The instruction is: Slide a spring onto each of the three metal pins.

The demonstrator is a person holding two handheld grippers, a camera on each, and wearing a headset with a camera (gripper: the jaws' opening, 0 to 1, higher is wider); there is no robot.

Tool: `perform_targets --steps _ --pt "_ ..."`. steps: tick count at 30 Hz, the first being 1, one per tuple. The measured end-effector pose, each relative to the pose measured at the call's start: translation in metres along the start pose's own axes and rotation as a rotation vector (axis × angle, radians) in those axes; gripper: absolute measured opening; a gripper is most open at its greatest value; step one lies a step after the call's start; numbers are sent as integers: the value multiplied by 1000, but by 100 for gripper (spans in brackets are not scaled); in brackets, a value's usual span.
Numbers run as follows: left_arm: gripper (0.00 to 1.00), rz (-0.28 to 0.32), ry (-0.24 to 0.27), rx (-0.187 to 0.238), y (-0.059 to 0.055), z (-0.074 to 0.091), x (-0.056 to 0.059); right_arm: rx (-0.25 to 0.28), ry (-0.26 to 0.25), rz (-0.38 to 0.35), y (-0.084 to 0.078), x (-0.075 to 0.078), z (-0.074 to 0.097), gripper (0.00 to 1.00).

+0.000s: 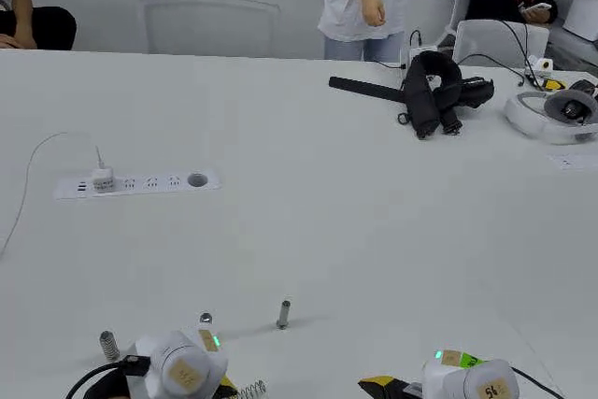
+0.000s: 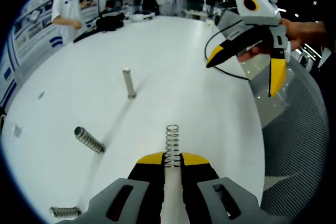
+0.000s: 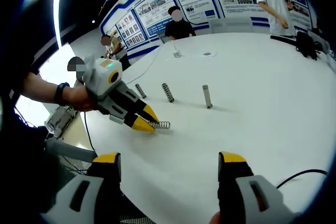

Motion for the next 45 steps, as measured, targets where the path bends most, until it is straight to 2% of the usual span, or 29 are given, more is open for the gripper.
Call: perform_targets --steps 9,20,28,38,45 --pt "11 34 19 18 -11 14 0 -5 16 8 3 -6 -5 77" --pt "11 83 43 44 -19 28 1 -16 41 17 4 -14 -11 75" --pt "11 93 40 59 -26 40 9 -15 70 23 8 -23 -18 72" --pt "11 83 31 96 -21 57 16 22 119 54 27 -37 -25 64" --pt "11 39 28 115 -17 67 16 36 151 54 35 -42 -34 58"
Point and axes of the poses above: the centre of the closed fingertips' face, and the gripper's own axes: z roughly backward along the fingers, x roughly to its right, y roughly out of its top, the point moved 5 cm from there along z, roughly backward along the fingers, and after that the axes turned 14 degrees about z, right-handed, at the moved point
